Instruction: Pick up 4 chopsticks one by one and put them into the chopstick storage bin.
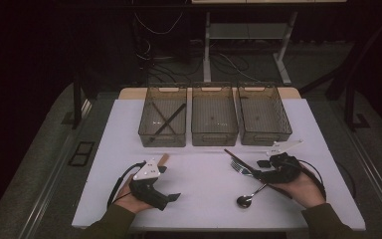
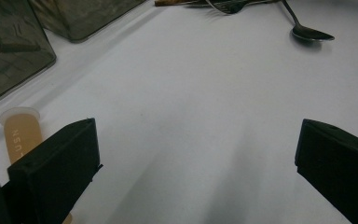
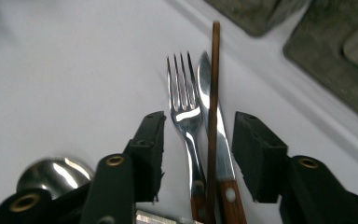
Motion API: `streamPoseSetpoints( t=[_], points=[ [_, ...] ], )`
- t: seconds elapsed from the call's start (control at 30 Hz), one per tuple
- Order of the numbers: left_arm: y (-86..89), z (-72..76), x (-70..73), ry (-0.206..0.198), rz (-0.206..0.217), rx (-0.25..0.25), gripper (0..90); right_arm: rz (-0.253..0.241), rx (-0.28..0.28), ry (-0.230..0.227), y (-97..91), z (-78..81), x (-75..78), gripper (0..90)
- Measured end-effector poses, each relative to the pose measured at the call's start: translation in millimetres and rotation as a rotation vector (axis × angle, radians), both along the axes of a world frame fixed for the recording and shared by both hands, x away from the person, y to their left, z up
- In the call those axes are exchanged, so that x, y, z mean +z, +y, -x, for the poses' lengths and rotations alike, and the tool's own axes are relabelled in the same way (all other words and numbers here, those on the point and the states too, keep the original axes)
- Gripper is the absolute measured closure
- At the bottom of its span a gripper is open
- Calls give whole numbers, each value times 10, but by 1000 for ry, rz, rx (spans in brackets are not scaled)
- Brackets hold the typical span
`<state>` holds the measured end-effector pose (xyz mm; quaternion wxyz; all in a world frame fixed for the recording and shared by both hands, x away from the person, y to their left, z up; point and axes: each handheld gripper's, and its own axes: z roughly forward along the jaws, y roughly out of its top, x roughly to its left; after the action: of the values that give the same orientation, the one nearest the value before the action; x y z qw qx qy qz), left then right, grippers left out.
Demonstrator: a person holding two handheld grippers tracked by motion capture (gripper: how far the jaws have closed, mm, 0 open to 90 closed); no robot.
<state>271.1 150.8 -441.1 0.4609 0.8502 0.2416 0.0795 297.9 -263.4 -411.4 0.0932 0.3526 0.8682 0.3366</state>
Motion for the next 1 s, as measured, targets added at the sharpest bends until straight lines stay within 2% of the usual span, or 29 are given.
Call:
streamPoseSetpoints(
  t=[0.2, 0.33, 0.5, 1.0],
  points=[
    [0, 2, 1, -4, -2, 3, 0, 2, -22, 15, -141, 98, -94, 711],
    [3, 4, 4, -6, -3, 3, 0, 2, -32, 30, -147, 75, -144, 760],
    [4, 1, 3, -5, -3, 2, 0, 8, -39, 47, -131, 52, -179, 790],
    [-2, 6, 3, -4, -4, 2, 0, 23, -34, 35, -90, 15, -224, 844]
  ],
)
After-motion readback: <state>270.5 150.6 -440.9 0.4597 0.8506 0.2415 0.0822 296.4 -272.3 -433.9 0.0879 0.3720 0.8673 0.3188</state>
